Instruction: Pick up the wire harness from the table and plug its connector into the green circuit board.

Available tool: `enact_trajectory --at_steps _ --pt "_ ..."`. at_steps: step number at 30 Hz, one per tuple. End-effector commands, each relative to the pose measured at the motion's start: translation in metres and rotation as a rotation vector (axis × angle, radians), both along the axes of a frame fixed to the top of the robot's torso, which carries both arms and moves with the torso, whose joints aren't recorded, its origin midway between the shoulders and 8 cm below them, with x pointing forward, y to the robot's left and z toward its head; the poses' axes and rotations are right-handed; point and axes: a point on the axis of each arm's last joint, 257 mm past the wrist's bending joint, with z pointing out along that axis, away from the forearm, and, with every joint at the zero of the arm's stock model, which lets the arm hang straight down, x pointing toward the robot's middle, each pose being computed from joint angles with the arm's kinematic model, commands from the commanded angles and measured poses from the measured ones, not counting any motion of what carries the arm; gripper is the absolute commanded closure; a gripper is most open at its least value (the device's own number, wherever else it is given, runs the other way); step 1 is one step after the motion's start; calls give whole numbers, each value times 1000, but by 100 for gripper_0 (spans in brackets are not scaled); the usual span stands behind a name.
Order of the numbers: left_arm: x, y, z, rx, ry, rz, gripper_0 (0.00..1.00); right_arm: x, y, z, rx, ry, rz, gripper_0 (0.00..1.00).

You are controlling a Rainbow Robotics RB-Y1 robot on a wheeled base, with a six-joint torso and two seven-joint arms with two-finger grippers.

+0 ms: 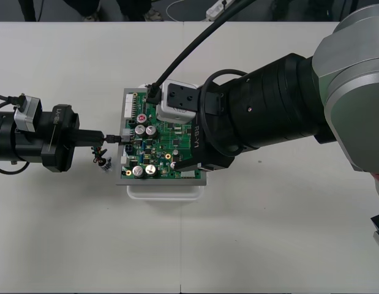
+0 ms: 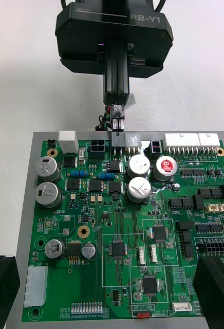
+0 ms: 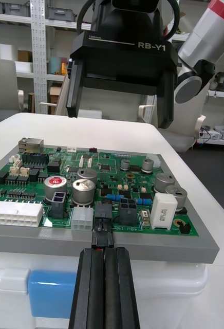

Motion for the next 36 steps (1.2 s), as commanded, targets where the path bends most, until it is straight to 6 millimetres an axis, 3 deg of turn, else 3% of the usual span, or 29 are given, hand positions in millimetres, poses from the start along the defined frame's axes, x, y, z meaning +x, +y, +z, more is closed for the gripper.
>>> enact_trajectory --at_steps 1,36 --pt "-10 -18 14 -2 -44 -83 100 -4 5 20 18 -70 49 1" --pt "-11 -20 12 2 -73 -88 100 -5 5 21 19 -69 53 1"
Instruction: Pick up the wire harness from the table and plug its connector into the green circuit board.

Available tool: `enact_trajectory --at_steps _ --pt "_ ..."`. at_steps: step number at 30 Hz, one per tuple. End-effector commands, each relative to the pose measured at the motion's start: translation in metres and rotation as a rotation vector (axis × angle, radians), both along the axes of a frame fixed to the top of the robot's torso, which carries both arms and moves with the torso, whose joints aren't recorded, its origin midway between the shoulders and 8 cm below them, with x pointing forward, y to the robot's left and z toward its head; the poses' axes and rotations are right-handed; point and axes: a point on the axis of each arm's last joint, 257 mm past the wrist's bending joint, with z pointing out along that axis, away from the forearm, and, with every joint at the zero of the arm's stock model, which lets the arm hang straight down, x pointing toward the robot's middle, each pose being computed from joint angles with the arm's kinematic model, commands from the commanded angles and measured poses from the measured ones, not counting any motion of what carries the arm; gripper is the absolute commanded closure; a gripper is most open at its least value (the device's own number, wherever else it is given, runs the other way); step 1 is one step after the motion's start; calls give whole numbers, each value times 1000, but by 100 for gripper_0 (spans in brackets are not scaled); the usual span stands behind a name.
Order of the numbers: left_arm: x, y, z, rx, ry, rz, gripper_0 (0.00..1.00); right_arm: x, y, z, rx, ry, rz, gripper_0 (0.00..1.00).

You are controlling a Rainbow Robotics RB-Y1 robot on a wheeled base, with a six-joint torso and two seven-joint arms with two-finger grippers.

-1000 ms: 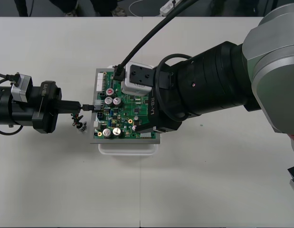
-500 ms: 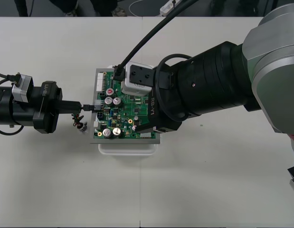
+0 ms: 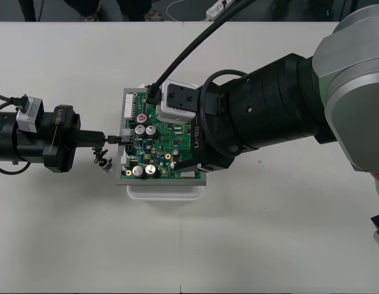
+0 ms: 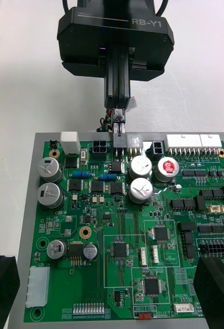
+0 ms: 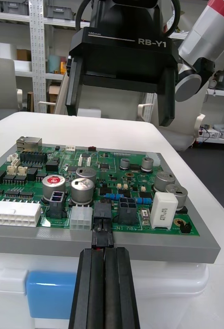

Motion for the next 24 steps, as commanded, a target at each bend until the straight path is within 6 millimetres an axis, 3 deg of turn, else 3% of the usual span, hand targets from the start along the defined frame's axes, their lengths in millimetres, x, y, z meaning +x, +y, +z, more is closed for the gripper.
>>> enact_trajectory --at_steps 1,24 --pt "-10 -18 14 -2 -73 -85 100 -4 5 21 18 -72 49 1" --pt "-11 -26 16 -14 -124 -101 100 -4 4 20 18 -72 47 1"
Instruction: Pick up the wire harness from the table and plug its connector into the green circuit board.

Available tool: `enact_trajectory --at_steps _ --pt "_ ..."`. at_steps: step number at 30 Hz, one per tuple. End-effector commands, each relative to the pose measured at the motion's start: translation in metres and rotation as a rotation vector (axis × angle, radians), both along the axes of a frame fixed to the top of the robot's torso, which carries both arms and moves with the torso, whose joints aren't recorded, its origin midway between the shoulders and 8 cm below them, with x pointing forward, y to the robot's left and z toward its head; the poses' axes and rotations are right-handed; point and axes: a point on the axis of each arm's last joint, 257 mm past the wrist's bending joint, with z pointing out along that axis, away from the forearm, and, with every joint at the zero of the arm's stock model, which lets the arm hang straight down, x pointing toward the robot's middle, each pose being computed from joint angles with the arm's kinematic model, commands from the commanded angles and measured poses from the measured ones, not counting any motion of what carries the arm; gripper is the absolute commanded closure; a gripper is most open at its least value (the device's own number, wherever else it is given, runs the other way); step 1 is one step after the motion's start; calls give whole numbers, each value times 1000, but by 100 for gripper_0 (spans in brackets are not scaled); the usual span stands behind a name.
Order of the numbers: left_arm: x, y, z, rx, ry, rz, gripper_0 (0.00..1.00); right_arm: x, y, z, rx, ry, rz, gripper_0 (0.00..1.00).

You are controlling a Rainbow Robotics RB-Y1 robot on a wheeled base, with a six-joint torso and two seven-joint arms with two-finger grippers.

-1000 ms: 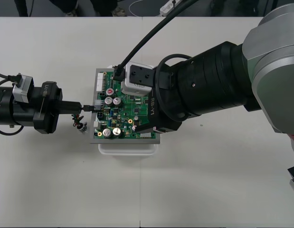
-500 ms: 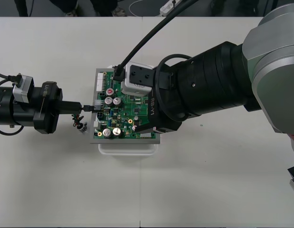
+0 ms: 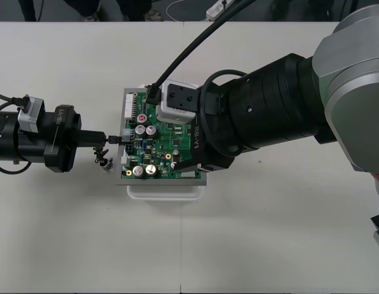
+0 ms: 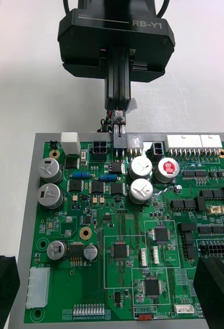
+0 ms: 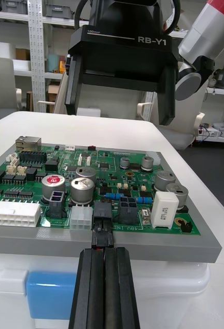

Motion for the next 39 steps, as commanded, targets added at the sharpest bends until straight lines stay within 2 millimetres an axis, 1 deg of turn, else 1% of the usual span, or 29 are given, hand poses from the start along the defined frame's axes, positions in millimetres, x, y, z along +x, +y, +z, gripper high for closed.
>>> enact_trajectory --at_steps 1,5,17,26,31,39 --pt "-11 -25 19 -27 -122 -100 100 -3 5 21 18 -73 47 1" --pt "-12 -28 21 -37 -122 -104 100 -3 4 20 18 -72 47 1" --pt "-11 -28 22 -38 -114 -104 100 -4 5 20 19 -70 49 1" --pt "-12 -32 18 -32 -104 -107 100 -4 5 20 18 -70 49 1" --pt "-11 -33 12 -12 -104 -108 100 -4 5 21 18 -71 50 1" --pt "-12 -36 13 -18 -101 -112 100 -4 5 20 18 -70 49 1"
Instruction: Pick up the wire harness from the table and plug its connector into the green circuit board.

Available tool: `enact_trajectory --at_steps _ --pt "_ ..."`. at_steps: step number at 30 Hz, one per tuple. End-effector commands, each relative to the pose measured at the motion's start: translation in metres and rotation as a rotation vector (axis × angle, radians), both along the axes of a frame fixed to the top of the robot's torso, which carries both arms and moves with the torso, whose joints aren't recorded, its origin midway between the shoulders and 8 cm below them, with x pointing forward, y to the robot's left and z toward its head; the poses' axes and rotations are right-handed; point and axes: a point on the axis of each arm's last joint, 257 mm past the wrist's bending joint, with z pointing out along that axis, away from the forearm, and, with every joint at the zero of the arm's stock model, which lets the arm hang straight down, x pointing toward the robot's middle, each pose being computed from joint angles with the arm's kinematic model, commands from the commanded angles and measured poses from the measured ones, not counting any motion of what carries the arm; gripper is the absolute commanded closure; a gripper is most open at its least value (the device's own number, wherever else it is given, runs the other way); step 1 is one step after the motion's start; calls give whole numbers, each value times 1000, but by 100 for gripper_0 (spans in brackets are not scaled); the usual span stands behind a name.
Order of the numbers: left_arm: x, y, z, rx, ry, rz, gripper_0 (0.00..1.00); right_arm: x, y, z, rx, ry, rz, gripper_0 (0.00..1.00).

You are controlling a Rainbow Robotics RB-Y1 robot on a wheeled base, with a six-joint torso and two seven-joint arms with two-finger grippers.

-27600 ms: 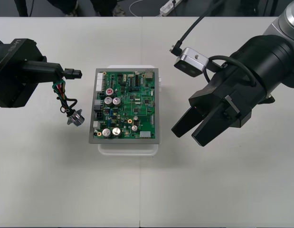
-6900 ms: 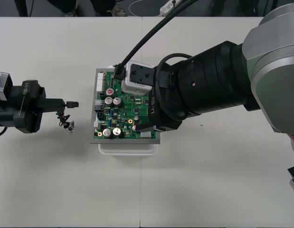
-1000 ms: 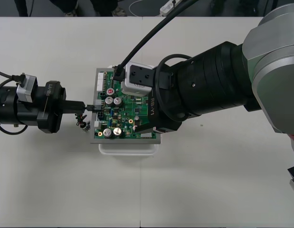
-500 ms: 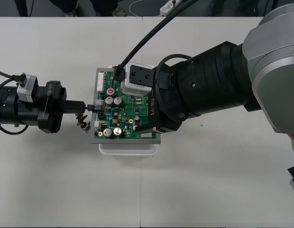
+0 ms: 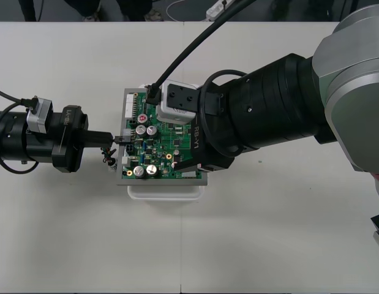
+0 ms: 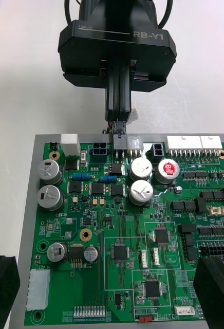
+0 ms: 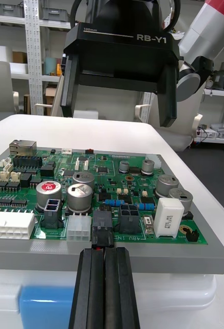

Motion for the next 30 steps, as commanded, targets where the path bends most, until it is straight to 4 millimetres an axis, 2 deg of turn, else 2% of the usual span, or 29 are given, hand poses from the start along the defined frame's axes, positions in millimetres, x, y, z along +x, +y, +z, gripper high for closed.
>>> enact_trajectory --at_steps 1,13,30 --pt "-12 -24 14 -11 -95 -96 100 -4 5 20 18 -70 48 1" --pt "-12 -24 15 -12 -93 -96 100 -4 5 21 18 -72 49 1" --pt "-7 -3 12 20 -80 -59 100 -2 3 24 27 -75 42 1"
